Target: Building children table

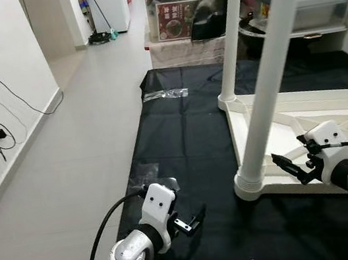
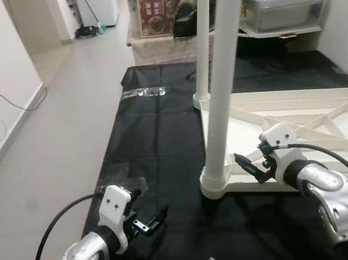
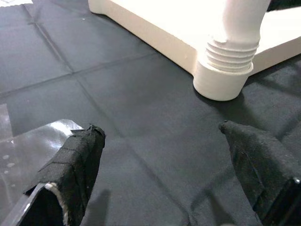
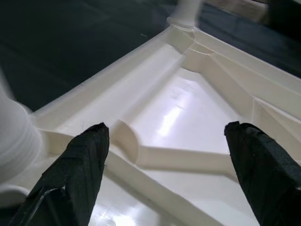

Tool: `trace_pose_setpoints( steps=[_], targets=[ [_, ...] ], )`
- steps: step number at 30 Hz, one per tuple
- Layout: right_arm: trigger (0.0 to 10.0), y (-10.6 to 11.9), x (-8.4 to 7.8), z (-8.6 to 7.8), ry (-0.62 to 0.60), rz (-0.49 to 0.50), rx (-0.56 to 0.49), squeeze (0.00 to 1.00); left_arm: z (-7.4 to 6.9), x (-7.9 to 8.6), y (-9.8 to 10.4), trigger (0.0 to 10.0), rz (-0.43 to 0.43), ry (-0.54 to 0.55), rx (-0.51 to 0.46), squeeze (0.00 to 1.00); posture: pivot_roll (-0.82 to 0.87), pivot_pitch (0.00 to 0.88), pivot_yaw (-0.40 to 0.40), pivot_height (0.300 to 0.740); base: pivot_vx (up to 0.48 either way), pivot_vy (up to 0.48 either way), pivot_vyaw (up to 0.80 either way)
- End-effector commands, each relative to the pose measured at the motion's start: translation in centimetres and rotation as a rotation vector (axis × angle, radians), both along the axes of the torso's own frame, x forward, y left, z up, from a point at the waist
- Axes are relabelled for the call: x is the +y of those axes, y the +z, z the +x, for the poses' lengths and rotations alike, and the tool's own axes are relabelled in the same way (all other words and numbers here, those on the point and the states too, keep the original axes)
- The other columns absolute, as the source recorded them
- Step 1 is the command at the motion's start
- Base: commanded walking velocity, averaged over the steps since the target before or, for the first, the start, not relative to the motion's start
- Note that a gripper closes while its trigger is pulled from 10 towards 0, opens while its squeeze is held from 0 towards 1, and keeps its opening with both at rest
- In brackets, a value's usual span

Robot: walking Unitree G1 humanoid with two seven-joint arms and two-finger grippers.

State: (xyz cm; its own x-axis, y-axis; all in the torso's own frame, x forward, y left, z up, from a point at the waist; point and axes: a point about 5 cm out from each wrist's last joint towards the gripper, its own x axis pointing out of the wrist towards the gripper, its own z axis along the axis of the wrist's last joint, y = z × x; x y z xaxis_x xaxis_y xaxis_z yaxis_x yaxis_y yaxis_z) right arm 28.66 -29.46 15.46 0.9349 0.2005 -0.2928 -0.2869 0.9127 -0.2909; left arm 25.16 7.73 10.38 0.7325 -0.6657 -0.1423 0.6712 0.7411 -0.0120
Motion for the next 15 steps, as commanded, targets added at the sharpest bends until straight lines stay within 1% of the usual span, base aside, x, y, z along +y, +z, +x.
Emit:
trace_pose_setpoints(
  steps=[1,2,3,4,5,8,10,12,13,15],
  targets=[
    [10.0,0.0,-1.1,0.2,-0.006,-0.046,0.042,0.00,-0.4,0.1,-0.2,10.0,0.013,0.001,0.014,0.00,0.15,0.000,-0.070,0.740,0.000,0.000,0.00],
    [10.0,0.1,-2.0,0.1,0.019,-0.092,0.084,0.00,-0.6,0.1,-0.2,10.0,0.012,0.001,0.019,0.00,0.16,0.000,-0.070,0.740,0.000,0.000,0.00],
    [10.0,0.1,-2.0,0.1,0.019,-0.092,0.084,0.00,-0.6,0.1,-0.2,10.0,0.012,0.001,0.019,0.00,0.16,0.000,-0.070,0.740,0.000,0.000,0.00],
    [10.0,0.1,-2.8,-0.1,0.073,-0.138,0.158,0.00,-0.8,0.2,-0.1,10.0,0.011,0.000,0.024,0.00,0.16,0.000,-0.070,0.740,0.000,0.000,0.00],
    [10.0,0.1,-3.1,-0.3,0.096,-0.147,0.189,0.00,-0.9,0.3,-0.1,10.0,0.011,-0.001,0.026,0.00,0.16,0.000,-0.070,0.740,0.000,0.000,0.00],
    [10.0,0.1,-3.1,-0.4,0.107,-0.147,0.204,0.00,-1.0,0.3,-0.1,10.0,0.011,-0.001,0.026,0.00,0.16,0.000,-0.070,0.740,0.000,0.000,0.00],
    [10.0,0.2,-3.5,-0.6,0.176,-0.167,0.276,0.00,-1.1,0.4,-0.1,10.0,0.009,-0.005,0.033,0.00,0.16,0.000,-0.070,0.740,0.000,0.000,0.00],
    [10.0,0.5,-3.5,-0.5,0.274,-0.173,0.345,0.00,-1.5,0.5,0.2,10.0,0.002,-0.017,0.037,0.00,0.17,0.003,-0.073,0.740,0.000,0.000,0.00],
    [10.0,0.5,-3.5,-0.5,0.274,-0.173,0.345,0.00,-1.5,0.5,0.2,10.0,0.002,-0.017,0.037,0.00,0.17,0.003,-0.073,0.740,0.000,0.000,0.00],
    [10.0,0.6,-3.2,-0.2,0.332,-0.165,0.370,0.00,-1.8,0.6,0.5,10.0,-0.007,-0.026,0.036,0.00,0.18,0.014,-0.074,0.740,0.000,0.000,0.00]
  ],
)
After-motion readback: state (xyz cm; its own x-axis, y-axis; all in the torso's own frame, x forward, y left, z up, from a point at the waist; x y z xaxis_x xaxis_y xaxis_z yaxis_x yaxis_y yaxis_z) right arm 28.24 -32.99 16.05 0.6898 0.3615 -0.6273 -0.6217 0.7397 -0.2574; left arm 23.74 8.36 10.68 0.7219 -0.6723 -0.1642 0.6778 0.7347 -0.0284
